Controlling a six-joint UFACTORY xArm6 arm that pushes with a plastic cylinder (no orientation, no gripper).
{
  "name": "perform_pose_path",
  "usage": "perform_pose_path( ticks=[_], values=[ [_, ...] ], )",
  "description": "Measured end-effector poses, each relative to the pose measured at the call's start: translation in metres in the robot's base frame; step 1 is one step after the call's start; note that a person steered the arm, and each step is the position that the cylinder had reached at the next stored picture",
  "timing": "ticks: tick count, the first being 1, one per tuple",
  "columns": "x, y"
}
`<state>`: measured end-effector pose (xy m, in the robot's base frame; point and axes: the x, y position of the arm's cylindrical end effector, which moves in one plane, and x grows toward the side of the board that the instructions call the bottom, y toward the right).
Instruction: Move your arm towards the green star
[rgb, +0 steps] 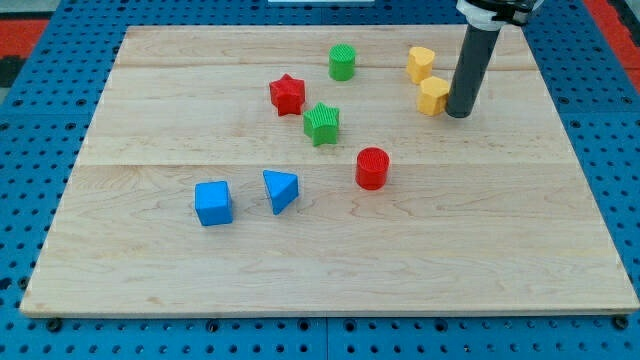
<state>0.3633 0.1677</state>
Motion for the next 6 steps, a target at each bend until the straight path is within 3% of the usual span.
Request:
perform_pose_path(
  ticks=[2,3,5,6],
  values=[
    [0.017,0.0],
    [0.052,-0.018],
    [0.01,-0.1],
    [0.017,-0.134]
  ],
)
